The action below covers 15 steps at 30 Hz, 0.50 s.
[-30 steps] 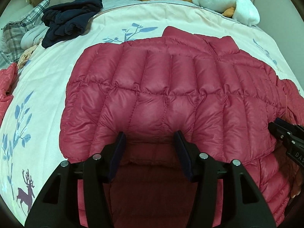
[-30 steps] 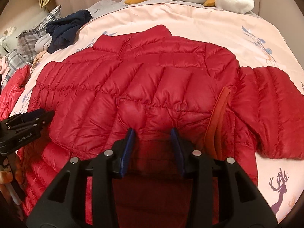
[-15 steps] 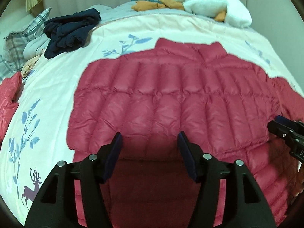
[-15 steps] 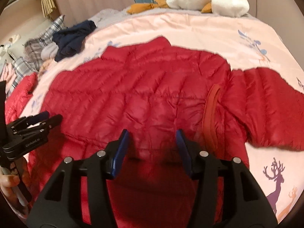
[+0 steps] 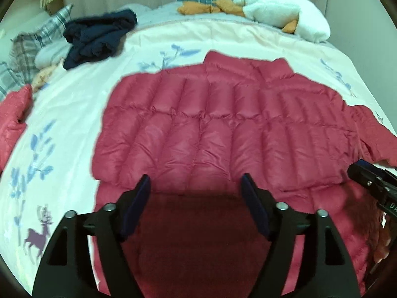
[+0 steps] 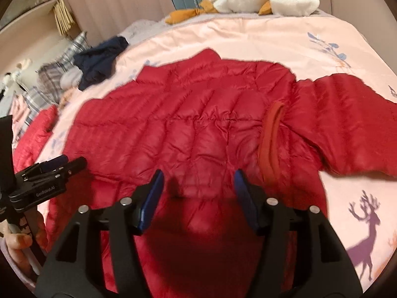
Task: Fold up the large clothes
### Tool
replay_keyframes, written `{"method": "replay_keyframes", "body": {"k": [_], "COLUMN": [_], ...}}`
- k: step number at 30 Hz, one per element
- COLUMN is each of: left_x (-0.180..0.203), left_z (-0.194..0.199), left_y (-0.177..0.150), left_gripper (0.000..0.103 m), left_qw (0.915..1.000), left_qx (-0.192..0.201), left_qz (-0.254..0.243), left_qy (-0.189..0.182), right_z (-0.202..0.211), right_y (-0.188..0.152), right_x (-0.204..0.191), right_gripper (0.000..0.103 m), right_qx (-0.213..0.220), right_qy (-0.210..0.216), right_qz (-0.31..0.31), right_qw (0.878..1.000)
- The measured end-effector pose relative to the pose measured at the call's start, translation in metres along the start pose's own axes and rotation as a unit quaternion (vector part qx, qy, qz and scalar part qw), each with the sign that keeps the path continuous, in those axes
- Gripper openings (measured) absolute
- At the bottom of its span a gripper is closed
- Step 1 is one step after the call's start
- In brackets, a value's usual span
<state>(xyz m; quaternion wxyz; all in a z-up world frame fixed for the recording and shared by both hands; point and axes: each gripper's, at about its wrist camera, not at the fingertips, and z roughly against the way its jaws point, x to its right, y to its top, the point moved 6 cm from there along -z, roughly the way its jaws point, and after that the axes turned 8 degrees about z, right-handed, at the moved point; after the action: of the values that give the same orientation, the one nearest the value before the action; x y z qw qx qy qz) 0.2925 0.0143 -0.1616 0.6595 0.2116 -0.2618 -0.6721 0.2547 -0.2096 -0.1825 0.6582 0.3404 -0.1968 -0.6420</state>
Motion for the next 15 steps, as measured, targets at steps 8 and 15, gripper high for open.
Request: {"method": "replay_keyframes", "body": {"k": [8,15], "left_x": [0.015,0.026], "left_z": [0.057,0.099], "left_y": [-0.007,-0.015], "left_gripper": [0.095,0.100], "left_qw": [0.9994,0.9983], "left_qx": [0.031,0.054], "left_qz": [-0.005,0.001], "left_qy": [-0.016,-0.021], "right_z": [0.064,0.112], "right_y": [-0.017,-0.034], "right_x": [0.005,0.015], "right_gripper": [0.086,0.101], "right_qx": [0.032,0.051], "right_qy": [0.003,0.024], "right_qz": [-0.018,-0.048], "right_qw": [0.999,0.997]}}
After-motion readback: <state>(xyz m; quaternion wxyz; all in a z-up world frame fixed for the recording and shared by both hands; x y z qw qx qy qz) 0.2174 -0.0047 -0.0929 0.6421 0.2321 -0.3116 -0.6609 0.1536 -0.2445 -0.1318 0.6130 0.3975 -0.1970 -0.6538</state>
